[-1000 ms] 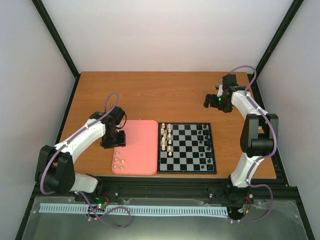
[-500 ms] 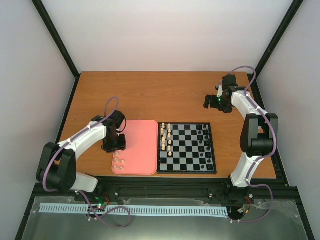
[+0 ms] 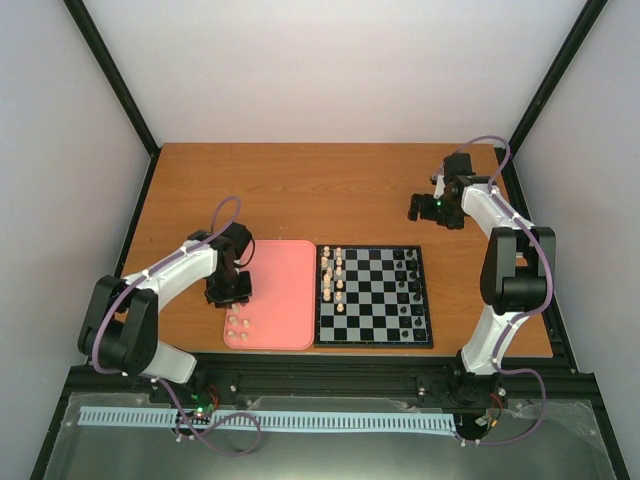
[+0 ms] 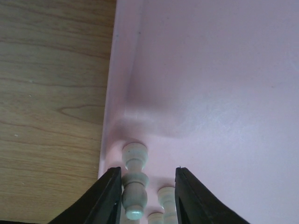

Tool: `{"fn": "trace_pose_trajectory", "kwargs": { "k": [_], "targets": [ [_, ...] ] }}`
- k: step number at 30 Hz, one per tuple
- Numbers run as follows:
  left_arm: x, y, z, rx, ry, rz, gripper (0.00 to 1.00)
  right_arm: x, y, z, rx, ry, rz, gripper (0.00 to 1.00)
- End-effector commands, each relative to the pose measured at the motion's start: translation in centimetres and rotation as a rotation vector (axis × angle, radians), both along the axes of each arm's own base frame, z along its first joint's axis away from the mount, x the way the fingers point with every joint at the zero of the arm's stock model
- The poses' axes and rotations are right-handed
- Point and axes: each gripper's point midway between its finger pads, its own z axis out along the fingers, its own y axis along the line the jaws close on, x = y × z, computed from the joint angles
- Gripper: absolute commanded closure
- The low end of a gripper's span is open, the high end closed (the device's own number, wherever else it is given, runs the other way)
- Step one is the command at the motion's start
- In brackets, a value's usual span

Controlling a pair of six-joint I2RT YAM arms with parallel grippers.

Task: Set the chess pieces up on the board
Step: Pick up the chess piece from the storage box, then place the chess piece on the chessboard.

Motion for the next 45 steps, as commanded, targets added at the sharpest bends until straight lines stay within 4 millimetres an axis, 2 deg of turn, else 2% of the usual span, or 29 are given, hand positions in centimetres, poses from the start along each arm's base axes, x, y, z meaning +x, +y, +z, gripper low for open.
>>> {"fn": "trace_pose_trajectory", "kwargs": {
  "k": [1,7,17,19,22,26,32,39,45],
  "targets": [
    [0.2,0.4,-0.1,0.023,0.018,0.024,0.67,0.0,0.3,-0.1,-0.008,-0.010,0.020,0.00],
    [0.2,0.4,-0.5,0.028,0.030,0.020,0.70,-0.1,0.1,-0.1,-0.019,-0.011,0.024,0.00],
    [0.3,0.4,-0.5,0.030,0.026,0.019,0.91,-0.1,0.2,0.1,-0.016,-0.016,0.023,0.00],
    [0.4,0.3,-0.3,0.024,0.023,0.008,0.98,-0.1,0.2,0.2,-0.015,-0.018,0.022,0.00],
    [0.9,-0.3,1.3,0.000,0.006,-0.020,0.99,-0.2,0.2,0.3,-0.014,-0.020,0.022,0.00],
    [1.1,-3.3,4.8,-0.050,-0.039,-0.124,0.99,-0.3,0.2,0.2,-0.014,-0.020,0.020,0.00],
    [-0.5,-10.6,7.9,-0.131,-0.046,-0.327,0.99,-0.4,-0.1,0.5,-0.027,-0.021,0.007,0.00],
    [-3.3,-16.4,6.8,-0.170,0.008,-0.528,0.99,-0.2,-0.2,1.9,-0.019,-0.050,-0.015,0.00],
    [-3.1,-20.5,6.0,-0.160,-0.022,-0.566,0.99,0.3,0.2,3.6,-0.004,-0.078,-0.002,0.00]
  ]
}}
